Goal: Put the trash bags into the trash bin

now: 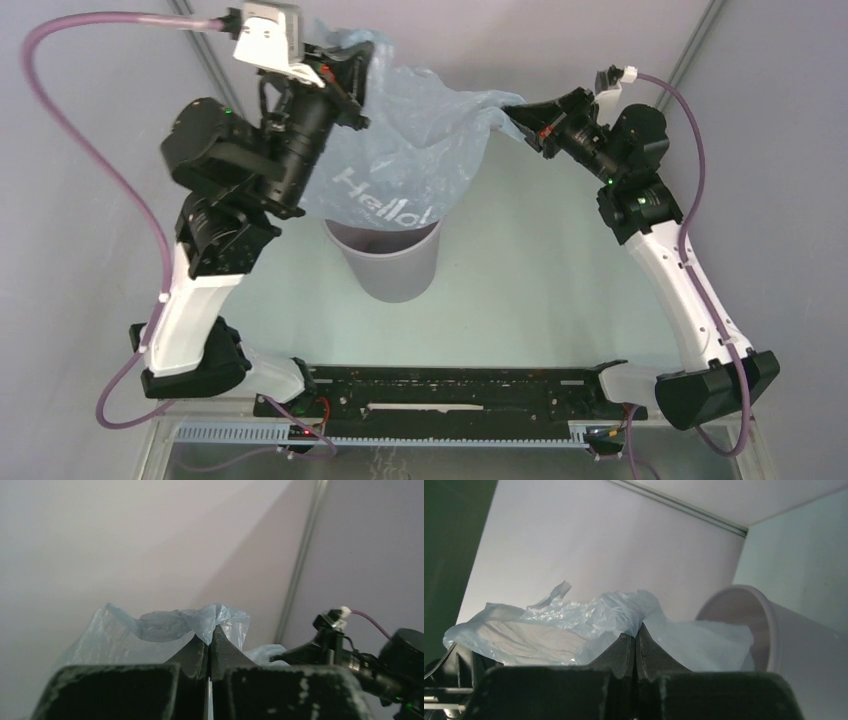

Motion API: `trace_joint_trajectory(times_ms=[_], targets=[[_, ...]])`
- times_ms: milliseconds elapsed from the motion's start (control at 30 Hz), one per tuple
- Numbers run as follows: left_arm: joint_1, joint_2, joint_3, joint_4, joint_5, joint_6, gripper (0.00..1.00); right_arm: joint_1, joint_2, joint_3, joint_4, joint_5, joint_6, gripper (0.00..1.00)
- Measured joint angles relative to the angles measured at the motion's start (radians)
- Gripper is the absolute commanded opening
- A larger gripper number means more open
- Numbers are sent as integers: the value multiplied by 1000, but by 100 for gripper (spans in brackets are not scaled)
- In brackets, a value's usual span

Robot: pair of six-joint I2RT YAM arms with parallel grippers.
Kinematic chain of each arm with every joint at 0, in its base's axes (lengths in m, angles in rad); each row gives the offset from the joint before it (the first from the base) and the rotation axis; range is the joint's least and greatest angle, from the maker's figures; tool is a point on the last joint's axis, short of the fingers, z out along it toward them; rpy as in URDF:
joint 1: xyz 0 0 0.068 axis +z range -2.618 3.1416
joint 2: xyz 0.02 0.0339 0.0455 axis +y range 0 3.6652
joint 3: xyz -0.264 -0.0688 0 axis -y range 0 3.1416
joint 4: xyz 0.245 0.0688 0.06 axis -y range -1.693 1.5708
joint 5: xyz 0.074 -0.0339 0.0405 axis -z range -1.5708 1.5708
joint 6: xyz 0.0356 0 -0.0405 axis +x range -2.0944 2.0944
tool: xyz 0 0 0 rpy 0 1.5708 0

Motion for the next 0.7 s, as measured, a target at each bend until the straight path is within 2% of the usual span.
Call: trace_joint_trajectory(times_ms=[267,400,467,600,633,700], targets=[[48,35,-5,-82,118,-244,0,-51,-85,24,-187,-34,-37,0],[123,9,-47,-121,130,-366,14,-59,-82,72,-198,-73,-43,0],[155,-32,-113,-144,146,-412,28,-61,-77,72,-204,-86,-43,0],[169,-133,-248,-166,187,-449,85,-74,-62,71,-241,-83,-43,0],[169,-163,-277,-175,199,-454,97,-80,-59,71,-246,-82,-42,0],[169,-222,-323,-187,210,-455,100,-95,-50,71,-249,-84,-35,0]])
